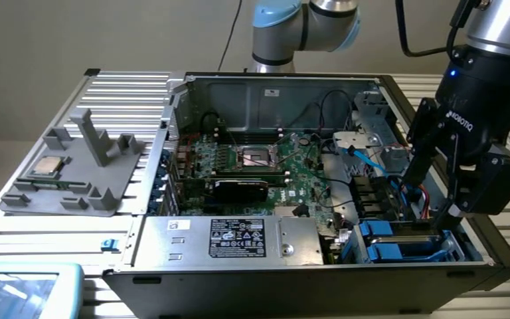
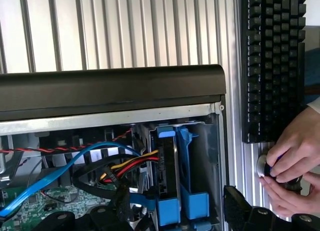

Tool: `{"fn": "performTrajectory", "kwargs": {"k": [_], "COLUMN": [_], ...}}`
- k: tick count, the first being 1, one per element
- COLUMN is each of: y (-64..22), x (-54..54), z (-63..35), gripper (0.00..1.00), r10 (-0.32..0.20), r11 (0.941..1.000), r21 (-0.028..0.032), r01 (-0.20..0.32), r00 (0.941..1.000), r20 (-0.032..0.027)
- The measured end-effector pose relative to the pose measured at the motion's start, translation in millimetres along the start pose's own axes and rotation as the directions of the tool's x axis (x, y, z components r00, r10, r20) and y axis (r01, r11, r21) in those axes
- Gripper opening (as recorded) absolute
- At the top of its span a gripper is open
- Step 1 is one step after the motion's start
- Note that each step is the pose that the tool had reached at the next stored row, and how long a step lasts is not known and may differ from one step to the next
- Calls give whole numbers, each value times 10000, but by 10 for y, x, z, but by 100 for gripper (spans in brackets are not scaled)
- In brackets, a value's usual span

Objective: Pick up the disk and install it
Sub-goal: 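Insert the second disk wire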

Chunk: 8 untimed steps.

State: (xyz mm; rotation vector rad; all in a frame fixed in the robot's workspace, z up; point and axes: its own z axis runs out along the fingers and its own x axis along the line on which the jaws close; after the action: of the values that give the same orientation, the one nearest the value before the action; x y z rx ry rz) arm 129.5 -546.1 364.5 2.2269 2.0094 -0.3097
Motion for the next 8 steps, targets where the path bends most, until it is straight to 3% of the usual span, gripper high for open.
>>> {"fn": "performTrajectory", "kwargs": {"k": [6, 7, 8], "y": [-5, -7, -8], "x": [1, 1, 1], "z": [6, 7, 8], "gripper": [85, 91, 91], "r10": [5, 5, 6], "r11": [10000, 10000, 10000], "r21": [-6, -7, -8], "r01": [-5, -5, -6], "r00": [10000, 10000, 10000], "r20": [66, 79, 89]}}
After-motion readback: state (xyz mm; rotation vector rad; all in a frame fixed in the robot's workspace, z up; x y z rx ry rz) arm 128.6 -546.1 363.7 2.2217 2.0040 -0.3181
